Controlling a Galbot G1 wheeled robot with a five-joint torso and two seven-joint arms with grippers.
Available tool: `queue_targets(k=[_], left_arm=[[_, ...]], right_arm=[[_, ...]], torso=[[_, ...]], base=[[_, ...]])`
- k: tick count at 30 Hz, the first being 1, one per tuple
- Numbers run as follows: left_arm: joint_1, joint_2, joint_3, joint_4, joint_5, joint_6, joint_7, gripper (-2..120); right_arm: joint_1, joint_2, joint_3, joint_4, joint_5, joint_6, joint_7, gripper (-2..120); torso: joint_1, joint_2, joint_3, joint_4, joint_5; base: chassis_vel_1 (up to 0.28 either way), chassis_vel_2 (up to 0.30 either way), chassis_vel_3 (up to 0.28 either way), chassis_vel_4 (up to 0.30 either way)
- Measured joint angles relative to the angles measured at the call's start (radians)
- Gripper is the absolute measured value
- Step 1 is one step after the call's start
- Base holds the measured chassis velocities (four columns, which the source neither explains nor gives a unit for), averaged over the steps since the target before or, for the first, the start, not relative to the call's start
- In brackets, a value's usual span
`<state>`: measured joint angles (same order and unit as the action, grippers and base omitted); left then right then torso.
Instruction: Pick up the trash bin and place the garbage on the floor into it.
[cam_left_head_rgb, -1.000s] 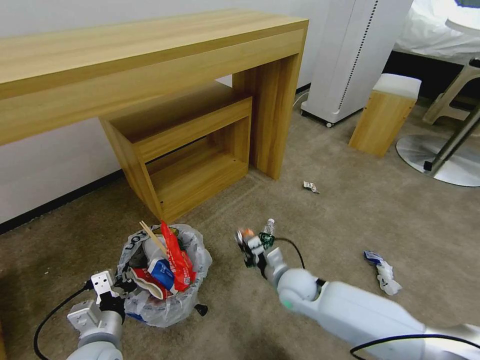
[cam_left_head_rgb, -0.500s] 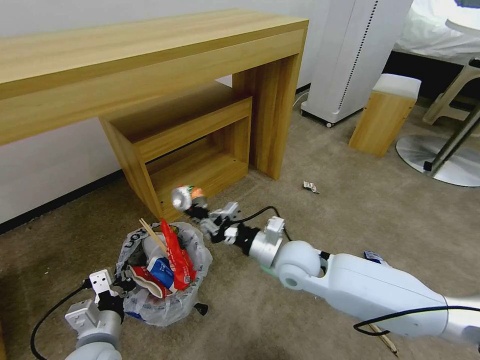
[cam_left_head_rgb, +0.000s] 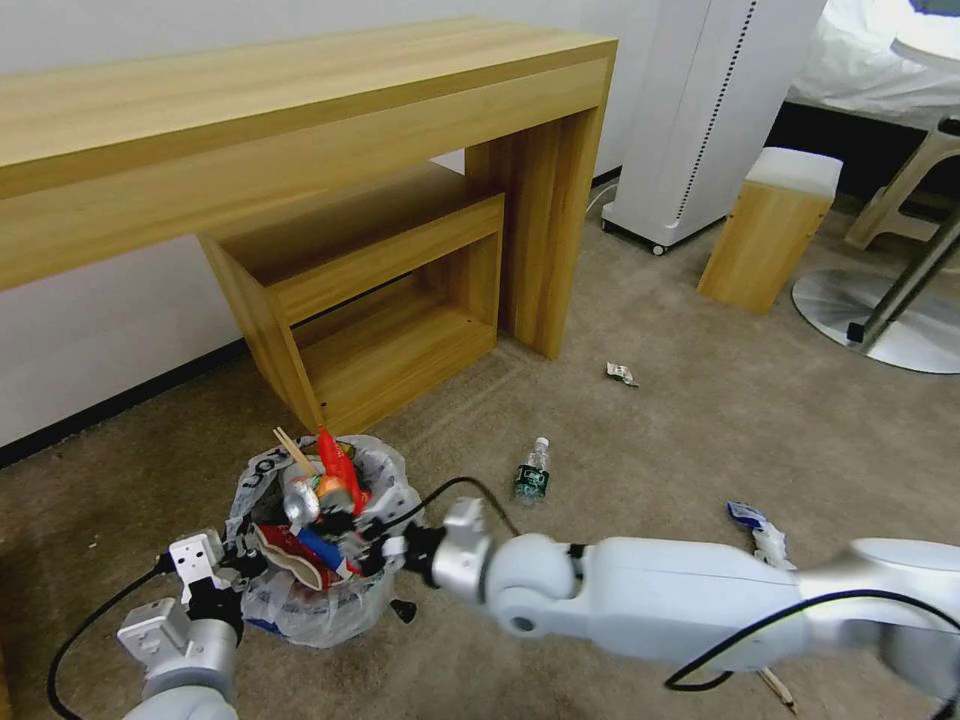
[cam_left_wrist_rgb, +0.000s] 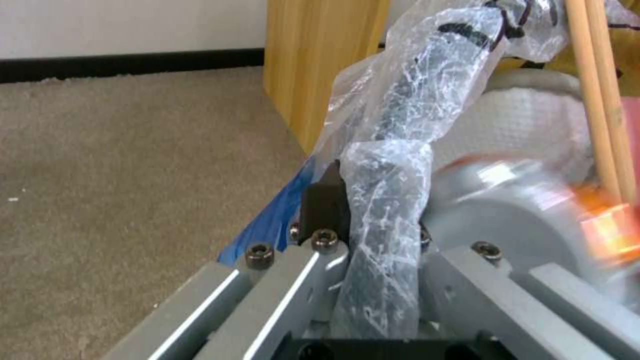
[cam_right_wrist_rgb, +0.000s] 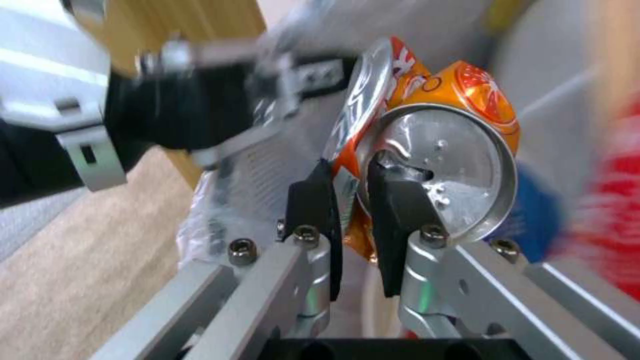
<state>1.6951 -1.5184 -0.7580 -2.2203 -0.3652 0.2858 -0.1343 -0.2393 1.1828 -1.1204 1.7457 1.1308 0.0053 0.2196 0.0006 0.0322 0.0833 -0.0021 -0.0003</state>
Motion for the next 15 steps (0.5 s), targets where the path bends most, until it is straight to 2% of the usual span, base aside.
queue_targets(k=[4, 7, 15], left_arm=[[0.000, 0.000, -0.002, -0.001, -0.003, 0.000, 0.000, 1], [0.002, 0.000, -0.002, -0.002, -0.006, 0.000, 0.001, 1], [0.005, 0.001, 0.001, -0.001, -0.008, -0.002, 0.003, 1]], right_arm=[[-0.003, 0.033, -0.005, -0.004, 0.020, -0.046, 0.054, 10], [-0.010, 0.068, -0.005, -0.017, 0.034, -0.091, 0.139, 10], [-0.024, 0.098, 0.007, -0.055, 0.033, -0.130, 0.219, 10]], torso=[[0.000, 0.000, 0.000, 0.0000, 0.0001], [0.000, 0.000, 0.000, -0.0003, 0.0000], [0.000, 0.000, 0.000, -0.0003, 0.0002]], base=[[0.000, 0.000, 0.000, 0.000], [0.000, 0.000, 0.000, 0.000], [0.000, 0.000, 0.000, 0.000]])
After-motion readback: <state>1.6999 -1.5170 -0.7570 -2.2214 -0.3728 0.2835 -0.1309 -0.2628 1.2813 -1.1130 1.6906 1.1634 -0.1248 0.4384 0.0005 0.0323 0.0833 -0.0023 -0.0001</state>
